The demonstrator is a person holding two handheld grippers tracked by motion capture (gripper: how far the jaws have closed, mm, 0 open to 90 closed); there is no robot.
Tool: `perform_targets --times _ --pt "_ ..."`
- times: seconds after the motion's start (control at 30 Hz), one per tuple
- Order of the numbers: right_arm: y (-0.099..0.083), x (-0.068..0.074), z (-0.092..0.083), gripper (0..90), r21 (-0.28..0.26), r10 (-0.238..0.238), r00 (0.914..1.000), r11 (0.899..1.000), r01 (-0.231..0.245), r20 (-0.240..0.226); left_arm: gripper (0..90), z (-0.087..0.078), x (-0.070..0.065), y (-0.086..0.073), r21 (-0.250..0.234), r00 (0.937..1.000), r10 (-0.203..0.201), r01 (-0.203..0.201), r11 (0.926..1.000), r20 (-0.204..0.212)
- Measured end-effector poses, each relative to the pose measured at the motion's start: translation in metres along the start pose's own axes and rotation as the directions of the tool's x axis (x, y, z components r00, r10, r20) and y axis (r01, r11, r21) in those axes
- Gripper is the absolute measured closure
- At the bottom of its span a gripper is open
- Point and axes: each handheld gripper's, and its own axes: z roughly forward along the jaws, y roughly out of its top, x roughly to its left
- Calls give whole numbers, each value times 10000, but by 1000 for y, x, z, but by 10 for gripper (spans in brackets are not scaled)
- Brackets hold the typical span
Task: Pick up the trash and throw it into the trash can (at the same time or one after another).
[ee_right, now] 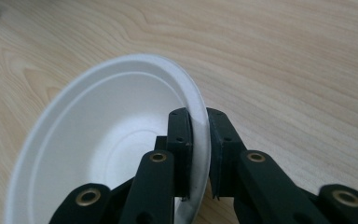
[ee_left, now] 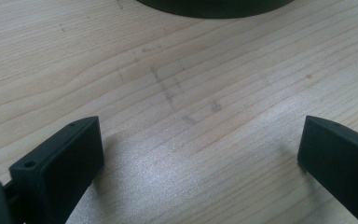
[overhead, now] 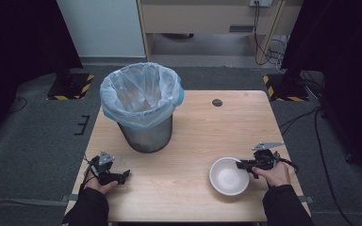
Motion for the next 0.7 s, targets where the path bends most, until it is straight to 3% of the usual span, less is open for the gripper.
perform_targets --times 0.33,0.37,0.57,0.7 --pt "11 6 -15 835 -795 22 10000 9968 -21 23 0 0 0 0 1 10000 3 -3 10000 -2" --pt "13 7 -19 835 -1070 34 10000 9943 -25 80 0 0 0 0 -2 10000 0 0 10000 -2" --pt "18 9 -26 836 -1543 128 9996 9880 -90 234 0 0 0 0 5 10000 4 -4 10000 1" --pt "22 11 -32 835 -2141 195 9991 9767 -113 364 0 0 0 0 4 10000 3 -3 10000 2"
